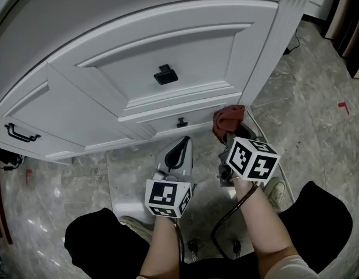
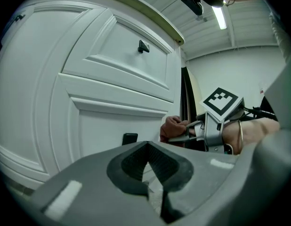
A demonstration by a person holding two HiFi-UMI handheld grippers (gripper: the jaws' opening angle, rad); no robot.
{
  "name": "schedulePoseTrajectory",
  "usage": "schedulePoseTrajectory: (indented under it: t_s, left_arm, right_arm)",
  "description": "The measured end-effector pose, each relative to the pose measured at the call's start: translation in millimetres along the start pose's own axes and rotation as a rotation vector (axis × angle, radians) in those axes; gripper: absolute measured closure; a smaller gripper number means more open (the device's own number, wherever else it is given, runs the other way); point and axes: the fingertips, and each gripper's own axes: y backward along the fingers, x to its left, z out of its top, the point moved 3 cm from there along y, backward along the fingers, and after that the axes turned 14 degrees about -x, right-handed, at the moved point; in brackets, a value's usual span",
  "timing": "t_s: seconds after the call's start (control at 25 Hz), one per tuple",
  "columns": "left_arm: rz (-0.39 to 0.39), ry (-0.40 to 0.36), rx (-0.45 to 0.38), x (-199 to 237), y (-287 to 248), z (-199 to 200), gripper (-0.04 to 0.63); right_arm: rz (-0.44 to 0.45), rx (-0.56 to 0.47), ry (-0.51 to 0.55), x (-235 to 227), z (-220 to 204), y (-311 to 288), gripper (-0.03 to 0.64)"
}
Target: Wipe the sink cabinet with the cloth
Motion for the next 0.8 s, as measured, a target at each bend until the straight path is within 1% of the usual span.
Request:
schedulePoseTrajectory:
  t_s: [0.16, 0.24, 0.32, 0.48, 0.68, 0.8]
  left_arm:
    - [0.01, 0.018, 0.005, 1.7, 5.6, -10.0, 0.595]
    - [0.018, 0.018, 0.017, 6.6, 9.0, -15.2, 0.595]
    - [0.026, 0.01, 0.029, 12.8, 14.0, -18.0, 0.595]
    - [0.08, 0.001, 0.043, 36.5, 31.7, -20.6, 0.595]
    - [0.173, -0.011, 0.068, 70.4, 58.0, -24.9, 0.595]
    - [0.201, -0.017, 0.07, 86.6, 71.5, -23.3, 0.595]
  right_arm:
    - [-0.069, -0.016, -0.003, -25.0, 3.4, 7.1, 0.54]
    - [-0.071, -0.018, -0.001, -27.1, 1.1, 8.3, 0.538]
    - [-0.054, -0.005, 0.012, -21.7, -8.5, 9.1, 0.538]
    - [0.029, 0.061, 0.052, 10.2, -46.5, 1.4, 0.538]
    - [0.166, 0.152, 0.1, 68.5, -102.0, -13.4, 0.538]
    - [0.254, 0.191, 0.124, 104.2, -128.5, -21.3, 0.538]
